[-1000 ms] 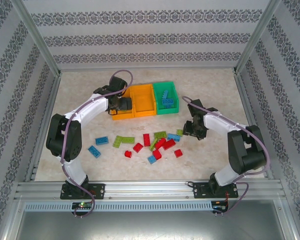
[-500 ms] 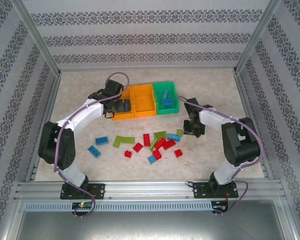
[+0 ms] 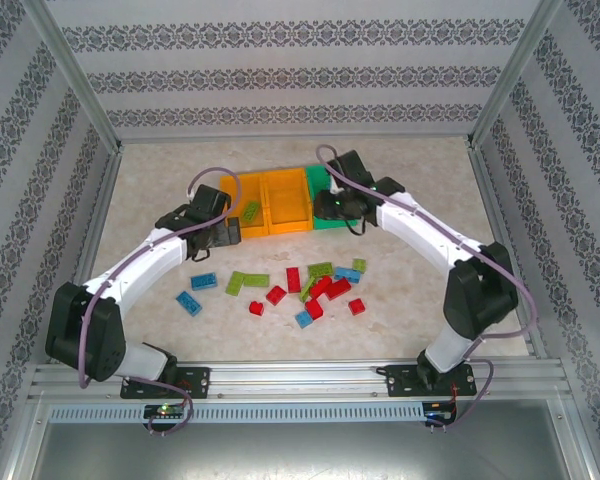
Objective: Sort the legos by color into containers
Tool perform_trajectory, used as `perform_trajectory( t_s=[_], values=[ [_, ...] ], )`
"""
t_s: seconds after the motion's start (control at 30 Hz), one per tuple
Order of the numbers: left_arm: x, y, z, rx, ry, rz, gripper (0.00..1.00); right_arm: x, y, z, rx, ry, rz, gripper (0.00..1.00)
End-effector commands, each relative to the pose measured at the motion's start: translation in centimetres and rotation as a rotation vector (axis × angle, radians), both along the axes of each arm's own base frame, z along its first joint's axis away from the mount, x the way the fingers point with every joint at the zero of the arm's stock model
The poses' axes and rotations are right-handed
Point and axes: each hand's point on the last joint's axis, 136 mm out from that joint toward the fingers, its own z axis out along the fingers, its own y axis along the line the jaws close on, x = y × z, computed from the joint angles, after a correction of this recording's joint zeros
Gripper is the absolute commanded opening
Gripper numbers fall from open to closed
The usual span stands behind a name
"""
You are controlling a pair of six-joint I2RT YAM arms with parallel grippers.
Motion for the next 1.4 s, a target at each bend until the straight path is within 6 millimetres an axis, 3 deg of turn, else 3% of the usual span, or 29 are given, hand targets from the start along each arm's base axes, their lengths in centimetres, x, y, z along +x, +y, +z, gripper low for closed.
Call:
perform_trajectory(
  t_s=[0.0,0.17,0.37,0.73,0.93,1.1,1.37],
  values=[
    [-2.3,1.8,-1.1,0.035,0.054,0.056,0.99,0.9,5.8,0.1,0.177,0.05,0.098,0.21],
    [-3.6,1.2,-1.4,-0.026,0.043,0.023,0.99,2.5,11.5,0.5,0.252,0.06,0.183,0.21],
    [-5.0,0.2,-2.1,-0.059,0.061,-0.071,1.0,4.3,15.1,-0.9,0.313,0.122,0.195,0.22],
    [-6.5,-1.5,-4.0,-0.098,0.103,-0.136,1.0,6.4,17.3,-4.4,0.325,0.211,0.163,0.31],
    [-8.2,0.9,-5.1,-0.018,0.201,0.014,1.0,6.3,17.4,-5.8,0.293,0.235,0.16,0.37],
    [-9.6,1.5,-6.8,-0.029,0.252,0.102,1.0,6.2,17.1,-6.9,0.258,0.256,0.154,0.43],
    [-9.2,1.8,-7.5,-0.009,0.298,0.149,0.99,6.3,17.1,-7.2,0.247,0.256,0.156,0.49]
  ],
)
